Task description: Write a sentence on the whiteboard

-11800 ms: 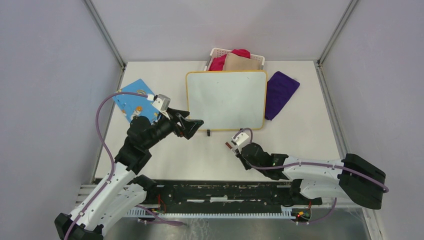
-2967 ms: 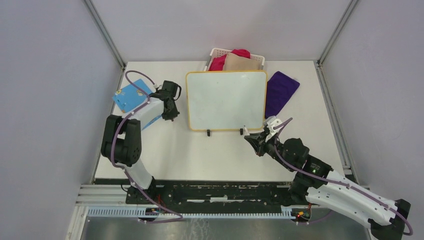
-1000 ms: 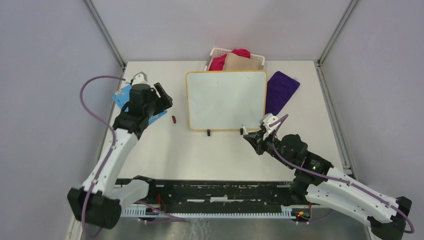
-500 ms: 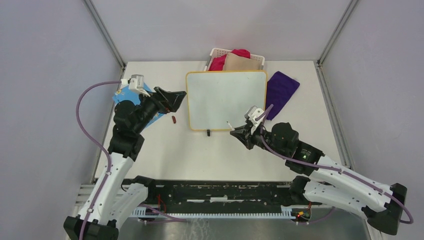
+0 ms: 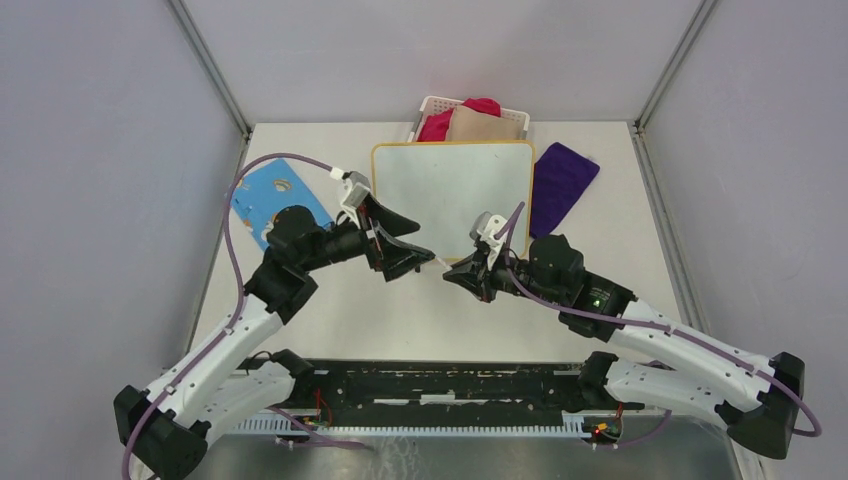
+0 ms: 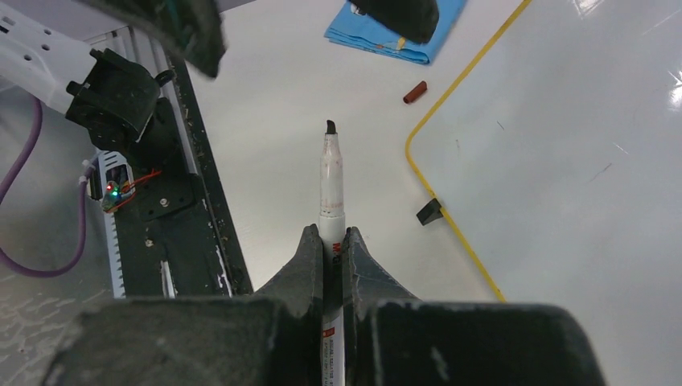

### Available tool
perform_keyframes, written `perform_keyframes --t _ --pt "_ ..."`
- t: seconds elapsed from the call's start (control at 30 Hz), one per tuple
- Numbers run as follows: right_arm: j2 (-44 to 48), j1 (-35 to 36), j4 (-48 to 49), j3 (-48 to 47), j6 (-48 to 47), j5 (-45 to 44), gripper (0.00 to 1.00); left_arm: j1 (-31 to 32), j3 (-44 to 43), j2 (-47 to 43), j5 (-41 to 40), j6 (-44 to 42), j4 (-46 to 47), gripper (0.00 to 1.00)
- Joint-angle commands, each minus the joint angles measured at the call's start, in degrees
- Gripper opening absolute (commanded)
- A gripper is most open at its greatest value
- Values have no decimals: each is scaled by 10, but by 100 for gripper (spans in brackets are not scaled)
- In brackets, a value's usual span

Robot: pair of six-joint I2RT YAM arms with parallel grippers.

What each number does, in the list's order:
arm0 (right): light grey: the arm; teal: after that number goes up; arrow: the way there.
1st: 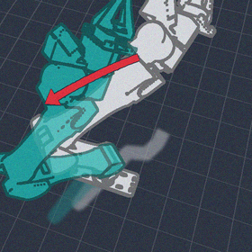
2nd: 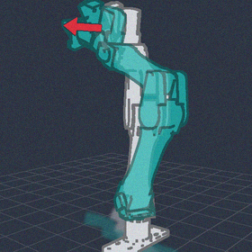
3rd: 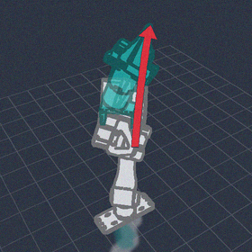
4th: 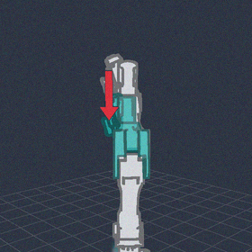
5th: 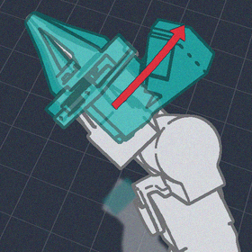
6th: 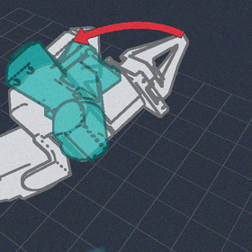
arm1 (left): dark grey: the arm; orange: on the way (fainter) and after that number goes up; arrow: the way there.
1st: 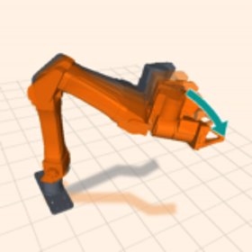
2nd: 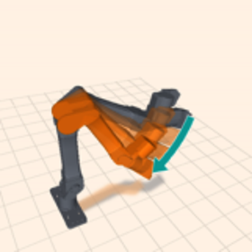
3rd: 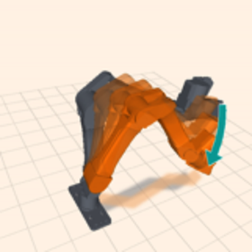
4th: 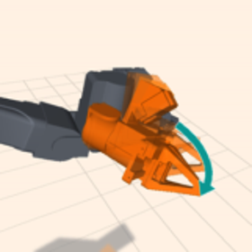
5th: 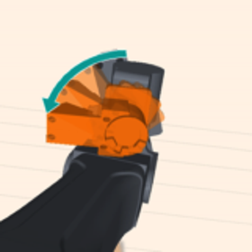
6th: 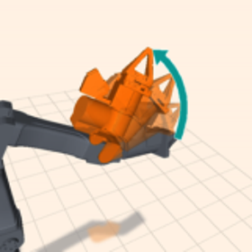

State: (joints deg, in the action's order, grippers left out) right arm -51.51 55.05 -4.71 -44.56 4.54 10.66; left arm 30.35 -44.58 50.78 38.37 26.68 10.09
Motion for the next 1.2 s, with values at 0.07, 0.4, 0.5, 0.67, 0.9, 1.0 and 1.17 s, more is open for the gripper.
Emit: perform_keyframes --t 0.07,0.4,0.5,0.67,0.9,1.0,1.17 --pt "-9 0 43 -24 19 45 0 49 8 -25 20 -90 -29 100" --pt "-6 0 89 -21 35 100 0 53 7 0 54 -57 -19 92" --pt "1 0 101 -15 41 109 0 53 8 9 78 -34 3 88" --pt "10 0 108 -11 46 117 0 55 11 6 100 -4 40 83" --pt "15 0 115 -5 51 123 0 64 6 5 120 9 52 70" --pt "15 0 118 -3 54 126 0 70 5 5 120 10 54 69" --pt "15 0 121 -3 57 128 0 78 -3 5 119 12 57 64"
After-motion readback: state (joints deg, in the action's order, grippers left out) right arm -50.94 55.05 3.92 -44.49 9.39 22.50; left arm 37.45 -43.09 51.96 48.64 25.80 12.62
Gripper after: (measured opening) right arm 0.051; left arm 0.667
